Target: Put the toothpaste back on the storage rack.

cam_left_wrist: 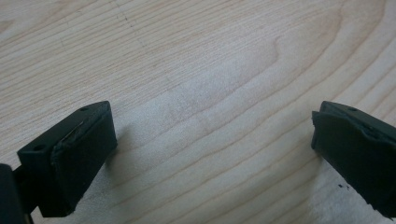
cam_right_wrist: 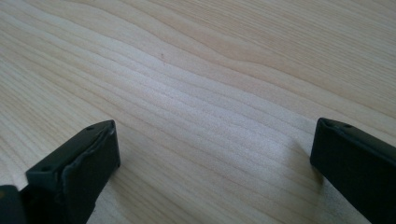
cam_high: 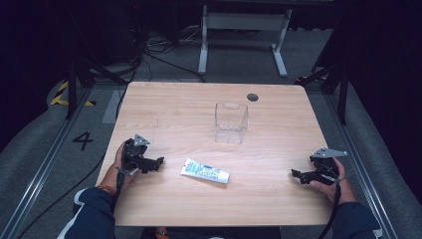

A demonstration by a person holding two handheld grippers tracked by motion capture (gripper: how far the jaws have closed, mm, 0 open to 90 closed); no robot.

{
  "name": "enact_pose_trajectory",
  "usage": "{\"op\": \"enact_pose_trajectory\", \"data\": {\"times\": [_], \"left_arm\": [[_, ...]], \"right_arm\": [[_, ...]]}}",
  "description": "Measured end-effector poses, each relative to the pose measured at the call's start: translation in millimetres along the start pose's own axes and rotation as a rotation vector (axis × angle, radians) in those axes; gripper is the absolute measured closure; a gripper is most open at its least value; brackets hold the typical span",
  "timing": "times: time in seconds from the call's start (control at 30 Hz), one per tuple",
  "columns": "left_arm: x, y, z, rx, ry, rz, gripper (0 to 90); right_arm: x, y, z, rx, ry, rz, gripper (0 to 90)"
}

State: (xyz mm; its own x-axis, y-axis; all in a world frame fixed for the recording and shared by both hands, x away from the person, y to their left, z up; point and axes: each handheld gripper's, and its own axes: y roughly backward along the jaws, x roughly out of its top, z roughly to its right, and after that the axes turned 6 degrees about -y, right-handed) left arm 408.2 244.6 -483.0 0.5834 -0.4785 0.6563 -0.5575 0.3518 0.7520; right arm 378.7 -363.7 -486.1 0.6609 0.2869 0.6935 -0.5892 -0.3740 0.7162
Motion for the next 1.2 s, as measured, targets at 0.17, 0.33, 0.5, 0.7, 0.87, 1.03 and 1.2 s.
{"op": "enact_pose_trajectory", "data": {"times": [0.17, 0.33, 0.5, 0.7, 0.87, 1.03, 1.2], "left_arm": [[-3.9, 4.2, -4.8, -0.025, -0.044, -0.005, 0.3], [-9.1, 6.9, -6.5, -0.046, -0.056, 0.01, 0.4], [-9.1, 8.2, -7.8, -0.058, -0.069, -0.003, 0.4], [-11.6, 9.9, -9.9, -0.056, -0.094, 0.005, 0.4], [-11.3, 8.9, -9.7, -0.072, -0.08, 0.008, 0.1], [-11.8, 9.6, -9.4, -0.077, -0.078, 0.003, 0.1], [-12.3, 9.8, -11.0, -0.087, -0.093, 0.005, 0.3]], "right_arm": [[1.3, -0.2, -0.8, -0.003, -0.002, -0.011, 1.5], [3.7, -0.4, -1.4, -0.005, -0.001, -0.03, 1.5], [6.5, -0.7, -1.9, -0.011, -0.009, -0.046, 4.5], [12.9, -0.9, -7.1, 0.034, 0.037, -0.046, 19.5], [21.4, 5.3, -19.6, 0.075, 0.064, -0.027, 23.6], [31.9, 10.9, -34.6, 0.094, 0.103, -0.016, 24.7], [41.9, 13.0, -52.0, 0.13, 0.143, -0.022, 25.5]]}}
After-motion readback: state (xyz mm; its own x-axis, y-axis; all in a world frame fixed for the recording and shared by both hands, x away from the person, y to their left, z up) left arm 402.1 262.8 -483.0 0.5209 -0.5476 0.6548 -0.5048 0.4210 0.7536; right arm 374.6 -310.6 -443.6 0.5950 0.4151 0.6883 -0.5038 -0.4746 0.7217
